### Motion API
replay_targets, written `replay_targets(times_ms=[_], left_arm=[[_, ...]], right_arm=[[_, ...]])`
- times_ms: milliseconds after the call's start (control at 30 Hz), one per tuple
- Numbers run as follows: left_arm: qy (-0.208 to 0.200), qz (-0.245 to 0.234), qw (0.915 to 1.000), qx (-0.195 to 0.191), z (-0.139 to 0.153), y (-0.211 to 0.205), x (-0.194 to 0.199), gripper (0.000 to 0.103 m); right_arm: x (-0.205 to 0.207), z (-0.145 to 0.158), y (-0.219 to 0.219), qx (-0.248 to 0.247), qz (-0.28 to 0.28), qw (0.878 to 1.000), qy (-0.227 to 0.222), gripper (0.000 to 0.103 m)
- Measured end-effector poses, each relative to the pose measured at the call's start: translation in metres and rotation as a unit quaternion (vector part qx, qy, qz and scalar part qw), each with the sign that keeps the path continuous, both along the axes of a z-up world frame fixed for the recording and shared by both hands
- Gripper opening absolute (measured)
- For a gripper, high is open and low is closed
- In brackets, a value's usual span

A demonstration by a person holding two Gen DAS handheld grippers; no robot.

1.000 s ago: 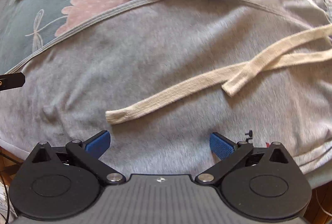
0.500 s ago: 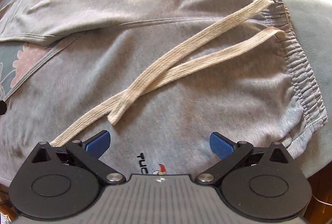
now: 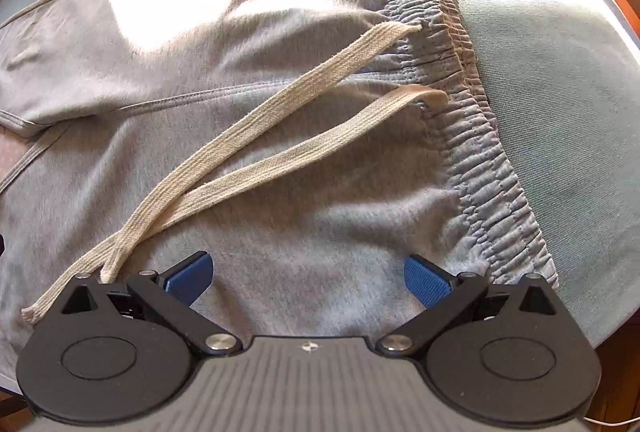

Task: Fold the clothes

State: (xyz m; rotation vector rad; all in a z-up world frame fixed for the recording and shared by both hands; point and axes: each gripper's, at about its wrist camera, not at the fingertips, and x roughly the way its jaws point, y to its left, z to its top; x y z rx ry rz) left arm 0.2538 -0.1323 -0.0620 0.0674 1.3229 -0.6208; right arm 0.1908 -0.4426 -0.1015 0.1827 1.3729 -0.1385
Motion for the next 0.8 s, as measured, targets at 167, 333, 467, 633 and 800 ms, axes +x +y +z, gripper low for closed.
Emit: replay_targets(times_ms=[167, 333, 467, 633, 800], left_arm=[[0.032, 0.012, 0.9994, 0.01, -0.018, -0.002, 0.0, 0.102], [0.055, 0.042, 0.9975, 0.008, -0.033, 0.007, -0.002, 0.102], [0.047, 0.023, 0.9986, 0.012, -0.033, 0.006, -0.005, 0.102], [0.04, 0.002, 0.9991, 0.012, -0.032, 0.006, -0.007, 0.102], [0.056, 0.031, 0.9978, -0.018, -0.034, 0.017, -0.002, 0.102]], right_arm=[[-0.012, -0.008, -0.013, 0.01, -0.001, 1.0, -0.005, 0.103], [-0.019, -0.013, -0.005, -0.01, 0.016, 1.0, -0.021, 0.103], [-0.021, -0.013, -0.006, -0.004, 0.025, 0.999, -0.022, 0.103], [0.0, 0.019, -0.013, 0.006, 0.02, 0.997, -0.07, 0.103], [0.076, 0.048, -0.019, 0.002, 0.084, 0.984, -0.156, 0.103]])
